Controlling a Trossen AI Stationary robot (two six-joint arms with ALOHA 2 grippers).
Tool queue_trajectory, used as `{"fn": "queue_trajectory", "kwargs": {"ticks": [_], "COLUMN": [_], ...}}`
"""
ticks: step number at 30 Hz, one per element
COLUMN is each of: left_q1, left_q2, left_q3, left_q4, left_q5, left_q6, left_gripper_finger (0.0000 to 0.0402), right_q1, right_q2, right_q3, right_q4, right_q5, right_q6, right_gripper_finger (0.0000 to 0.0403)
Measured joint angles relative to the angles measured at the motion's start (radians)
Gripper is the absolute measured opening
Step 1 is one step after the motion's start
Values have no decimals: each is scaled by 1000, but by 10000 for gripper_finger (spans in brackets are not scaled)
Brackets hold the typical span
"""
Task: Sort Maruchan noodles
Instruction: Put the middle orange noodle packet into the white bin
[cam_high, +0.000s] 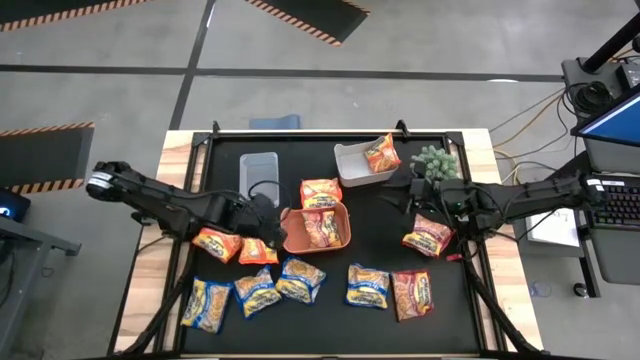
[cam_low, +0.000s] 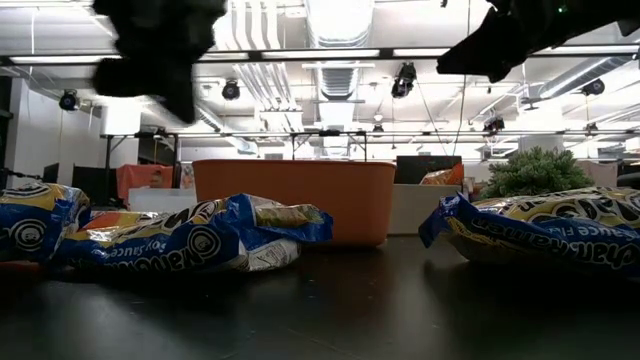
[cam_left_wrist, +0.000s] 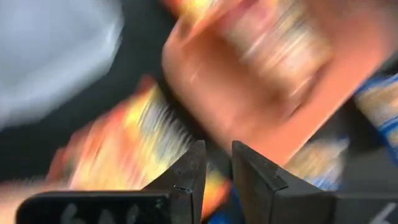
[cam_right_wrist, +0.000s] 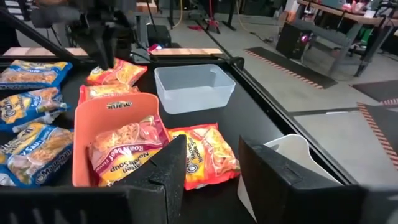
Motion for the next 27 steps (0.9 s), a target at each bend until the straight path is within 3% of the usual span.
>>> {"fn": "queue_trajectory", "kwargs": {"ticks": [5,9,17,27], "left_q1": [-33,-70,-100,-105], "left_q2": [62,105,159,157], "left_q3": [20,20,21,20], "left_q4": [-271,-320,-255,-232], "left_q5": [278,382,380,189], "left_q6": [-156,-142,-123,-135], "left_gripper_finger": [56,56,79,189], "right_q1": [0,0,0,0], "right_q2": [8,10,-7,-10], "right_q3": [-1,-1,-1,-1], "right_q4": [-2,9,18,10], "right_q5": [0,0,0,0], "right_q6": [-33,-80,-99,-124], "right_gripper_finger": [127,128,123,121]}}
